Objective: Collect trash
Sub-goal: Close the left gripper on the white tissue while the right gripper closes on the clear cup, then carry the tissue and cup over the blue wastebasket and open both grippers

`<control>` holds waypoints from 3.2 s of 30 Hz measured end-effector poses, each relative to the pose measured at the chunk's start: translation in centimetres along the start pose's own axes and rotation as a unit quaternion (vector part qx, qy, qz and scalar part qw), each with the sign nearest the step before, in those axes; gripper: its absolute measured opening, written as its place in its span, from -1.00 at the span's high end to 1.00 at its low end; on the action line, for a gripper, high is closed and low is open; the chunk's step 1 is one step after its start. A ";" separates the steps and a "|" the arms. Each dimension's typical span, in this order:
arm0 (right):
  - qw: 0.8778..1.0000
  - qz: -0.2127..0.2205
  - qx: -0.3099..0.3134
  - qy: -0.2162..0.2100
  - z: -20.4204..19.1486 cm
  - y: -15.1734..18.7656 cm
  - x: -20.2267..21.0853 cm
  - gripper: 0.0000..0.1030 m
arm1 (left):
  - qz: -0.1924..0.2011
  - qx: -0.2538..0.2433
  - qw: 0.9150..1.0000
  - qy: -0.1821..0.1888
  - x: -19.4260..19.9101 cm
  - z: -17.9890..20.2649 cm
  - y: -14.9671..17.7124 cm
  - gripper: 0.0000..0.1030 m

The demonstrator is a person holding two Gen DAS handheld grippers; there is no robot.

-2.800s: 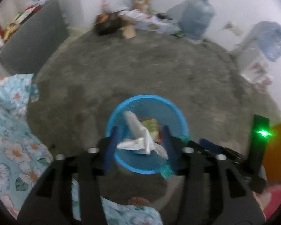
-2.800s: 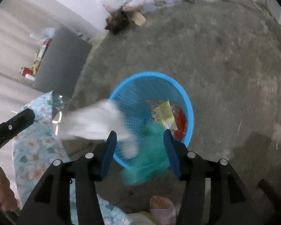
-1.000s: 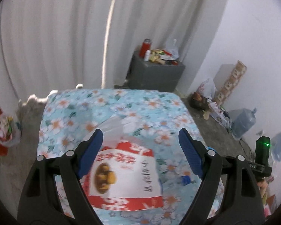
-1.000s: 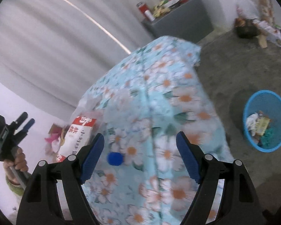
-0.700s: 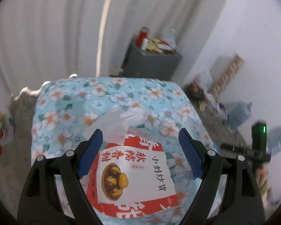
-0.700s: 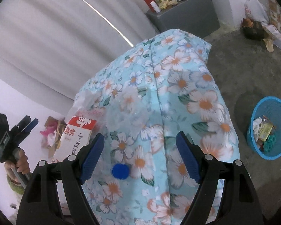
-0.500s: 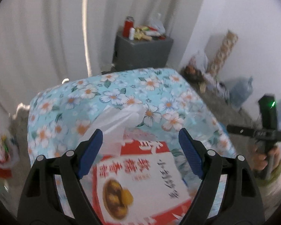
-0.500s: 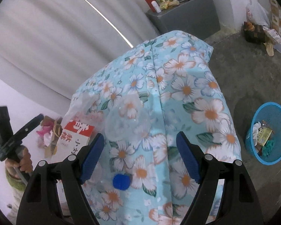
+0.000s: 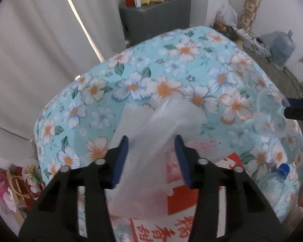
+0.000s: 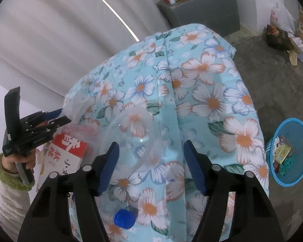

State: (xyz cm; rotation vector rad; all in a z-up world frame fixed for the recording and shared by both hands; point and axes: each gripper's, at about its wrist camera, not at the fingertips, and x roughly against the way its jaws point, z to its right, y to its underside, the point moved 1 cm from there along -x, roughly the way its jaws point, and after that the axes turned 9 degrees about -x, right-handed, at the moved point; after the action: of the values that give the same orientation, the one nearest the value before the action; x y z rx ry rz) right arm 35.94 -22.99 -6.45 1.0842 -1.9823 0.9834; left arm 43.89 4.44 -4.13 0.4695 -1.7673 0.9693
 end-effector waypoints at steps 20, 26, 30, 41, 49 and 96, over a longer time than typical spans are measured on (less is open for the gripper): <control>1.000 0.007 -0.007 0.009 0.9 -0.4 -1.3 0.85 | 0.072 0.050 0.996 -0.014 3.8 -2.5 0.4 1.00; 1.000 0.023 -0.006 0.002 1.2 -0.3 0.1 0.86 | 0.113 0.062 0.991 -0.032 7.1 -2.8 1.0 1.00; 0.999 0.038 -0.006 -0.008 1.3 0.0 1.6 0.86 | 0.142 0.069 0.987 -0.041 9.8 -2.8 1.3 1.00; 0.996 0.082 -0.029 -0.034 2.7 1.9 6.4 0.86 | 0.213 0.053 0.974 -0.053 16.9 0.1 1.7 1.00; 0.991 0.107 -0.059 -0.054 5.2 3.5 9.3 0.86 | 0.243 0.026 0.966 -0.080 21.0 2.8 0.9 1.00; 0.915 0.163 -0.363 0.074 43.4 8.4 11.3 0.85 | 0.053 -0.214 0.955 0.197 -7.5 50.0 -19.1 1.00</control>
State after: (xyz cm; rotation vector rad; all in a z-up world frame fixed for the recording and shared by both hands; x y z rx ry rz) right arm 15.30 -60.90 -21.21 0.2664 -2.1605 0.3808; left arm 30.58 -47.48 -11.13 -0.0938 -1.5813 0.6644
